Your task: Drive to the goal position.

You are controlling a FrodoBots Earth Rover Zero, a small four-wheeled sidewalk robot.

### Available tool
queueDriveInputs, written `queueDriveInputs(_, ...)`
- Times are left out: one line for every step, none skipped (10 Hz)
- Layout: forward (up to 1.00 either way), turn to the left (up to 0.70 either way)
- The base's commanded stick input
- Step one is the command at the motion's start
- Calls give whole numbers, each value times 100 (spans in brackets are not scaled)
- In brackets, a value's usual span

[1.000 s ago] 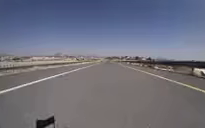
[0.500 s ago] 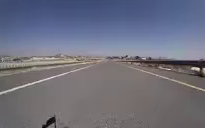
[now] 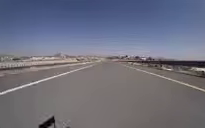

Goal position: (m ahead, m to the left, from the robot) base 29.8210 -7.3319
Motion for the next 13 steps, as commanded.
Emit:
queueDriveInputs(100, 0)
queueDriveInputs(100, 0)
queueDriveInputs(100, 0)
queueDriveInputs(100, 0)
queueDriveInputs(100, 0)
queueDriveInputs(100, 0)
queueDriveInputs(100, 0)
queueDriveInputs(100, 0)
queueDriveInputs(100, 0)
queueDriveInputs(100, 0)
queueDriveInputs(100, 0)
queueDriveInputs(100, 0)
queueDriveInputs(100, 0)
